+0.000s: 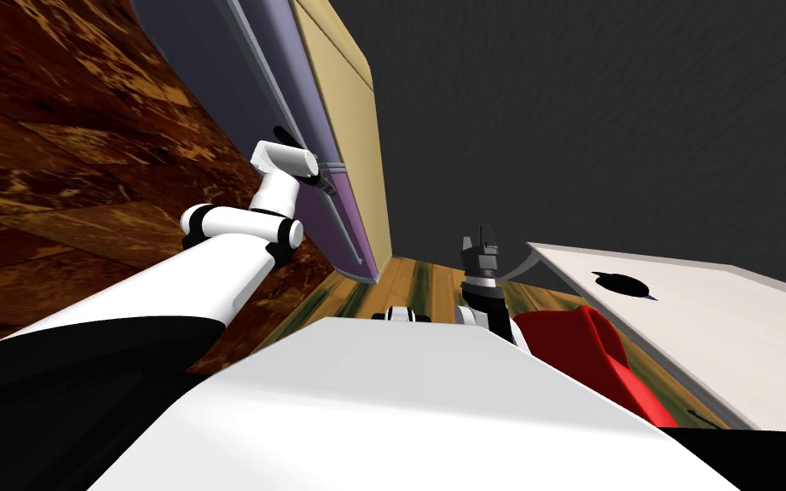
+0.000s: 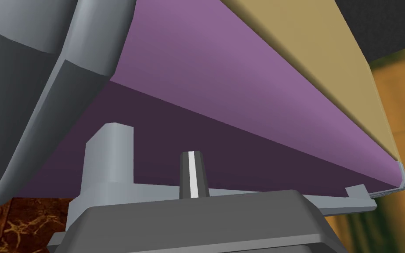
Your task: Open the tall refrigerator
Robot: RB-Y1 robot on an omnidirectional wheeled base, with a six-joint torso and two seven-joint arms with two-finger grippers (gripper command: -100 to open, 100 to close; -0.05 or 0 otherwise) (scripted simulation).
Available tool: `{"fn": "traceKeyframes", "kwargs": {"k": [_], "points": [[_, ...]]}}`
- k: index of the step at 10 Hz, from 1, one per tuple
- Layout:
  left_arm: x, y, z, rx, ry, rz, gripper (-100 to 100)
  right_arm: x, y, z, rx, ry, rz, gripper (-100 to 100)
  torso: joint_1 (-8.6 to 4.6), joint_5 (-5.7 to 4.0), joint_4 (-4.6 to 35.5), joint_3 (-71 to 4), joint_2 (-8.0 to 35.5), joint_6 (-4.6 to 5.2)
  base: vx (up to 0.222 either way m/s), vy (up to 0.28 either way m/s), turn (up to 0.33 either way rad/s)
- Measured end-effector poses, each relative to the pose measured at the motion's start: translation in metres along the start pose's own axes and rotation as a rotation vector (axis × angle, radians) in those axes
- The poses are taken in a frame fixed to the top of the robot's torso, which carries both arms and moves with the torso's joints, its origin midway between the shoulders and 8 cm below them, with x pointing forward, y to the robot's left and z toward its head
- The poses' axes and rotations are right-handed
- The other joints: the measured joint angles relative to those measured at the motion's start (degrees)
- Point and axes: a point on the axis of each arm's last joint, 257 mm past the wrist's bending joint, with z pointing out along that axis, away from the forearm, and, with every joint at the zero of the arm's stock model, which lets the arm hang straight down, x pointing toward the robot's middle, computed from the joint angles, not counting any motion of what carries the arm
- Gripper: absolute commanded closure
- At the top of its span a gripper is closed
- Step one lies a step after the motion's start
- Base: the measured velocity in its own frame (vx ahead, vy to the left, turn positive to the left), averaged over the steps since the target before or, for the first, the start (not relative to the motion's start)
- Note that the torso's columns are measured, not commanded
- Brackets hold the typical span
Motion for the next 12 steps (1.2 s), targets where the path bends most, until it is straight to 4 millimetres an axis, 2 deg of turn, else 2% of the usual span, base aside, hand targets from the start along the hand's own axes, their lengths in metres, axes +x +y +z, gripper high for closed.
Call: {"fn": "traceKeyframes", "kwargs": {"k": [2,5,9,12], "points": [[0.016,0.014,-0.001,-0.030,0.033,0.019,100,0.000,0.000,0.000,0.000,0.000,0.000,0,-0.30,-0.05,0.0,-0.1,-0.2,-0.39,-0.168,0.189,-0.021],[0.029,0.026,-0.003,-0.056,0.063,0.041,100,0.000,0.000,0.000,0.000,0.000,0.000,0,-0.44,-0.13,0.0,-0.3,-0.4,-0.21,-0.172,0.180,-0.003],[0.058,0.044,-0.012,-0.099,0.133,0.076,100,0.000,0.000,0.000,0.000,0.000,0.000,0,-0.56,-0.13,-0.1,-0.2,-0.3,-0.08,-0.239,0.270,-0.030],[0.087,0.066,-0.023,-0.149,0.208,0.119,100,0.000,0.000,0.000,0.000,0.000,0.000,0,-0.55,-0.15,-0.1,-0.2,-0.3,0.00,-0.239,0.344,-0.044]]}}
